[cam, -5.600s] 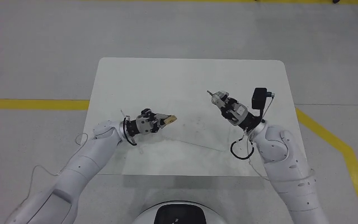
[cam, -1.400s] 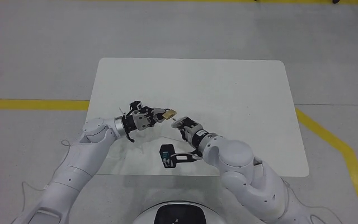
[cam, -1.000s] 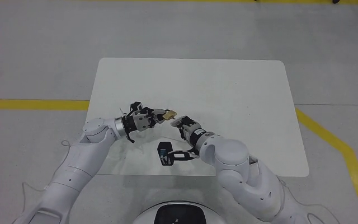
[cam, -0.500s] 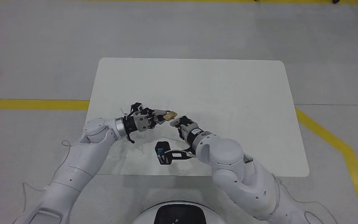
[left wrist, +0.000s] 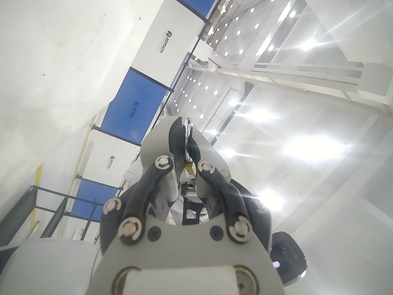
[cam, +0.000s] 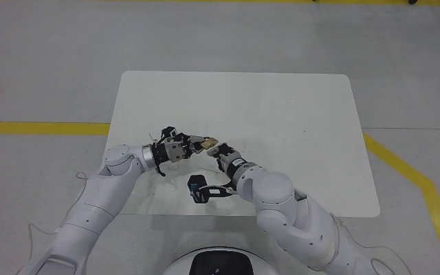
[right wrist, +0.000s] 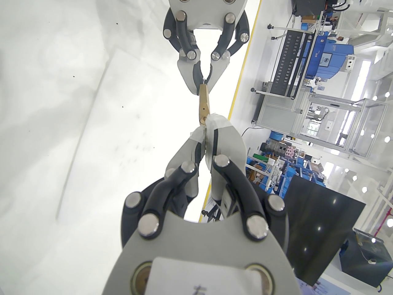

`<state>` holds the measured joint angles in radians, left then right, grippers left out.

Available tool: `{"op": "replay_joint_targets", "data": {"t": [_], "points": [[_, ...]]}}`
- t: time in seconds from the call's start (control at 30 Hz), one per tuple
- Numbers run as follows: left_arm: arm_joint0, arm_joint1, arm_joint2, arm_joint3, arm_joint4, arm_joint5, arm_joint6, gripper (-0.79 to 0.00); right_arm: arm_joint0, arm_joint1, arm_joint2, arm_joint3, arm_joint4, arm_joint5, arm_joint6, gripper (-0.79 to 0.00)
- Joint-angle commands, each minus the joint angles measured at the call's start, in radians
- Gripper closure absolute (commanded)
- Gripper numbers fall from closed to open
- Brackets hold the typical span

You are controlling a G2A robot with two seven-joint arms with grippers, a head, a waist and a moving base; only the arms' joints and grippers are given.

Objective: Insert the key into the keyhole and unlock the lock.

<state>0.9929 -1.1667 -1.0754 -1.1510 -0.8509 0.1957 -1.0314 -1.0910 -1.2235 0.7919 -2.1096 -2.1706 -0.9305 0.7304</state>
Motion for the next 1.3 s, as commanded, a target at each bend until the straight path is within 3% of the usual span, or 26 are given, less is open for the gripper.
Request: {"op": "replay_joint_targets", "data": {"t": [0.0, 0.77, 0.8, 0.83, 0.9, 1.27], "points": [[-0.001, -0.001, 0.0, 0.001, 0.002, 0.002, -0.001, 0.0, 0.0, -0.002, 0.0, 0.001, -0.001, -0.003, 0.0, 0.0], [0.001, -0.005, -0.005, -0.001, 0.015, -0.004, -0.025, 0.0, 0.01, -0.031, -0.012, 0.028, -0.024, -0.033, -0.003, 0.0], [0.001, -0.005, -0.005, -0.001, 0.015, -0.004, -0.025, 0.0, 0.01, -0.032, -0.01, 0.029, -0.023, -0.035, -0.003, -0.111], [0.001, -0.005, -0.005, -0.001, 0.016, -0.004, -0.025, 0.0, 0.009, -0.033, -0.008, 0.029, -0.021, -0.035, -0.004, -0.169], [0.001, -0.006, -0.006, -0.001, 0.016, -0.004, -0.025, 0.0, 0.008, -0.034, -0.003, 0.028, -0.019, -0.039, -0.006, -0.206], [-0.005, -0.006, -0.01, -0.002, 0.049, -0.035, -0.034, 0.0, -0.039, -0.029, 0.053, -0.042, -0.013, -0.038, -0.055, -0.225]]}}
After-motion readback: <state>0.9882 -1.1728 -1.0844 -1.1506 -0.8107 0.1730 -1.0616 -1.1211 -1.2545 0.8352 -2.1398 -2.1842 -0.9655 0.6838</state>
